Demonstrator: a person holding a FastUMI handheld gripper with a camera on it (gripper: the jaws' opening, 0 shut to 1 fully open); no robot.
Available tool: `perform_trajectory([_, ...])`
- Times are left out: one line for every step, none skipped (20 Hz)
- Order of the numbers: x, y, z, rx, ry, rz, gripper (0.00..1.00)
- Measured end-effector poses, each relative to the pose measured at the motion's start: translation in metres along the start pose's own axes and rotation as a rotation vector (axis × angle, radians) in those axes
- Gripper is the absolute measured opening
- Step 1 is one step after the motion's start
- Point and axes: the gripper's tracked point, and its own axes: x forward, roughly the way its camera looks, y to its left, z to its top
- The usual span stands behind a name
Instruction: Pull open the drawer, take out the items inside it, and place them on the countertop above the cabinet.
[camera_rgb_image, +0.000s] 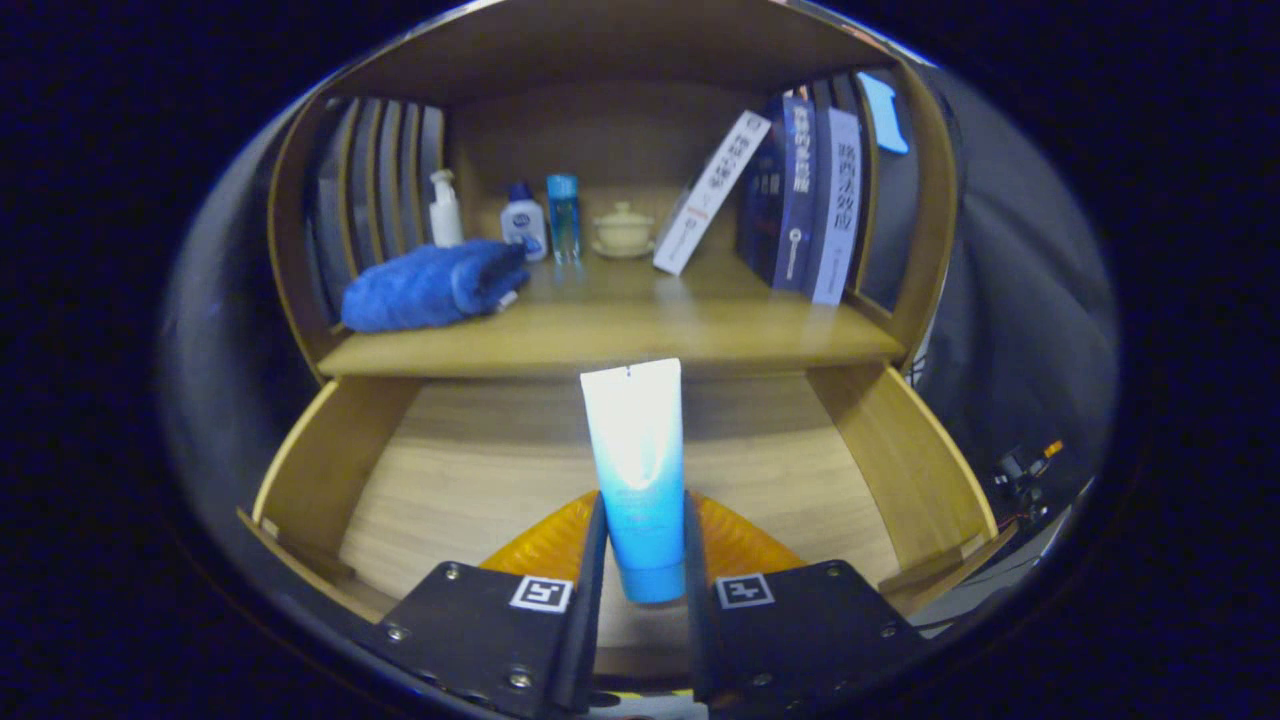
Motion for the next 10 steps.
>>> perform_trajectory([-0.009, -0.001, 0.007, 0.028, -0.033, 0.012, 0.38])
perform_trajectory([-0.017, 0.0, 0.015, 0.061, -0.064, 0.025, 0.38])
perform_trajectory([-0.026, -0.001, 0.026, 0.087, -0.092, 0.033, 0.38])
perform_trajectory([-0.033, -0.001, 0.035, 0.105, -0.119, 0.041, 0.38])
perform_trajectory([-0.035, 0.002, 0.046, 0.114, -0.152, 0.054, 0.38])
perform_trajectory([-0.035, 0.003, 0.056, 0.11, -0.171, 0.059, 0.38])
perform_trajectory([-0.036, 0.001, 0.066, 0.106, -0.188, 0.054, 0.38])
perform_trajectory([-0.036, 0.003, 0.074, 0.103, -0.2, 0.056, 0.38])
perform_trajectory([-0.037, 0.009, 0.083, 0.103, -0.22, 0.064, 0.38])
perform_trajectory([-0.037, 0.012, 0.094, 0.104, -0.244, 0.066, 0.38])
